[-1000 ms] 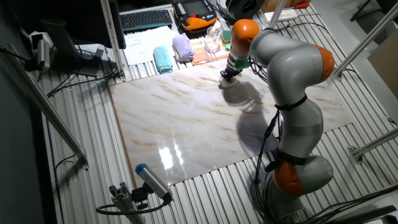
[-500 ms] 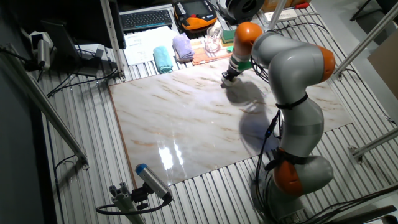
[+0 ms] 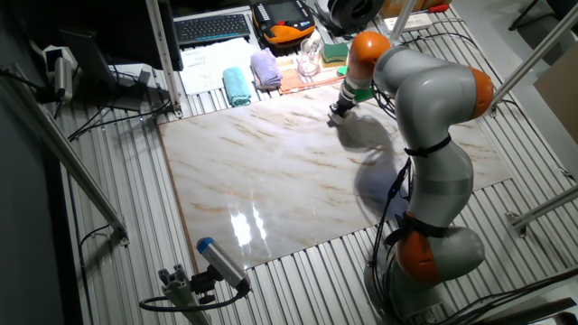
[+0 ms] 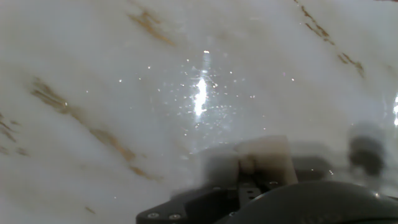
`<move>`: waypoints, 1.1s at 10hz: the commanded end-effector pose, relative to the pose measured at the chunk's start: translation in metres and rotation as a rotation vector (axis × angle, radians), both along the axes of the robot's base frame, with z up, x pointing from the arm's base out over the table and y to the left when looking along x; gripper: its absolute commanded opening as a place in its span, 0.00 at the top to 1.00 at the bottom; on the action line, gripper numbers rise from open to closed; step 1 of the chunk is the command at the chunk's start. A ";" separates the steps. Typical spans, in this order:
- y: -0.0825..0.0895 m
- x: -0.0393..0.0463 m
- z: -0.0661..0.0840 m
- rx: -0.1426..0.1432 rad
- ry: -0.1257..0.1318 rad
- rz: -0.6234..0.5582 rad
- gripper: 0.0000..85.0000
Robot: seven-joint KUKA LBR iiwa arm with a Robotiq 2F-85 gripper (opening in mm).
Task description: Clean the tabletop with a sponge
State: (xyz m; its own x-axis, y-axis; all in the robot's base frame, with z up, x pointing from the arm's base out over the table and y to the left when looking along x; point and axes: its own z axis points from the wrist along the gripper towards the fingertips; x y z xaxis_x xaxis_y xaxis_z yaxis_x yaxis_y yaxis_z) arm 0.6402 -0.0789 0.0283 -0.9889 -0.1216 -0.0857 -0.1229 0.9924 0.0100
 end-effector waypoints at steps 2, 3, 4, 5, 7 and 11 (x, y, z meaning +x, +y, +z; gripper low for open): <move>-0.010 -0.0034 0.004 -0.004 0.000 0.008 1.00; -0.016 -0.0049 0.004 -0.007 0.000 0.011 1.00; -0.021 -0.0060 0.003 -0.006 -0.001 0.013 1.00; -0.024 -0.0070 0.001 -0.007 -0.004 0.013 1.00; -0.030 -0.0086 -0.001 -0.008 -0.003 0.008 1.00; -0.035 -0.0080 0.003 -0.020 0.017 -0.019 1.00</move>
State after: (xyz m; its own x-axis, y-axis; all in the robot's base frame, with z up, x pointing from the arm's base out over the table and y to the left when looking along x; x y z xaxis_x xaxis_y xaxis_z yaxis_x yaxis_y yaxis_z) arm 0.6319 -0.1139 0.0310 -0.9928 -0.1020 -0.0629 -0.1018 0.9948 -0.0067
